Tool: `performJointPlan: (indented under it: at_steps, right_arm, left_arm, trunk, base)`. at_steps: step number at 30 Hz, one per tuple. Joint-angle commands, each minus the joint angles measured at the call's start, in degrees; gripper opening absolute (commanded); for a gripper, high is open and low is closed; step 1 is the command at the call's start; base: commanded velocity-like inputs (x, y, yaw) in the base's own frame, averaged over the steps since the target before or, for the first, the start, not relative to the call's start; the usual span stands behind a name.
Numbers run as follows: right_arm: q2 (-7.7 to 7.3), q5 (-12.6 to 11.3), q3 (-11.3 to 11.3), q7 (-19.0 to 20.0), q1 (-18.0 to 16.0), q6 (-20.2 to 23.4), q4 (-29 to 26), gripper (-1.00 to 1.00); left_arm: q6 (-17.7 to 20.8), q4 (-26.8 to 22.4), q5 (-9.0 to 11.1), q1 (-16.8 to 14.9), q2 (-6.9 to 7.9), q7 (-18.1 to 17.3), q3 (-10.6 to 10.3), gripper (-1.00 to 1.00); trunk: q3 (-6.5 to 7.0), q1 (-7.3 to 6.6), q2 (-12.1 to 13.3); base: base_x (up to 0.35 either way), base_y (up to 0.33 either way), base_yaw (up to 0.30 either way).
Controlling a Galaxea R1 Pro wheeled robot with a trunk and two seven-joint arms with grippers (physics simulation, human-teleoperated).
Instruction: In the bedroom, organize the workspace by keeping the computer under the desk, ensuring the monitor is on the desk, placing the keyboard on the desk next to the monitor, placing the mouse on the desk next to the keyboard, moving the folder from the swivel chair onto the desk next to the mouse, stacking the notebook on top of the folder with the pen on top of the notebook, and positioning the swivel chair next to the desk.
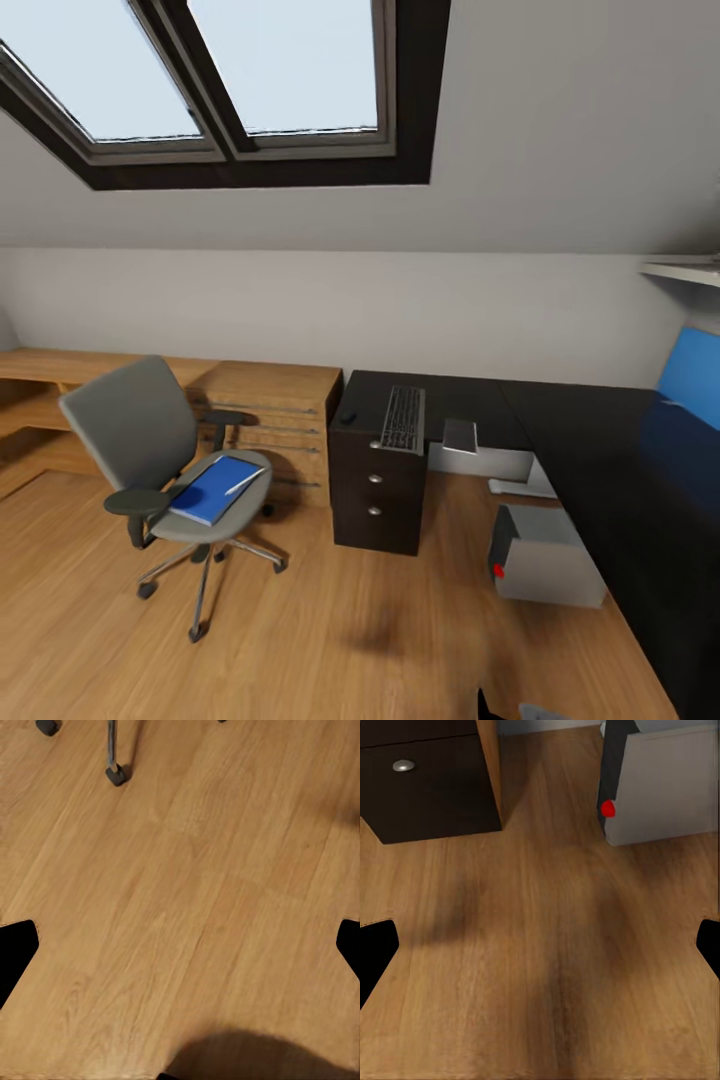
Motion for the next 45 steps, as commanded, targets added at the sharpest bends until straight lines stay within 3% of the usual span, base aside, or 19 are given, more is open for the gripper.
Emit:
performJointPlan:
  at_steps: [1, 27, 45]
  right_arm:
    - [0.02, -0.3, 0.3, -0.1, -0.1, -0.2, 0.1, 1.00]
    - [0.15, -0.3, 0.3, -0.1, -0.1, -0.1, 0.2, 1.00]
    - [0.19, -0.2, 0.3, 0.0, -0.1, -0.1, 0.2, 1.00]
  left_arm:
    - [-0.4, 0.0, 0.6, -0.1, 0.04, 0.3, -0.5, 1.00]
    - [-0.4, 0.0, 0.5, 0.0, 0.04, 0.4, -0.5, 1.00]
    - [-0.4, 0.0, 0.5, 0.0, 0.04, 0.4, -0.6, 1.00]
  trunk:
    - [0.12, -0.26, 0.4]
    - [4.78, -5.97, 10.8]
    - [8.01, -9.92, 18.0]
  base:
    - [-0.336, 0.000, 0.000]
    - [-0.340, 0.000, -0.001]
    - [-0.341, -0.025, -0.083]
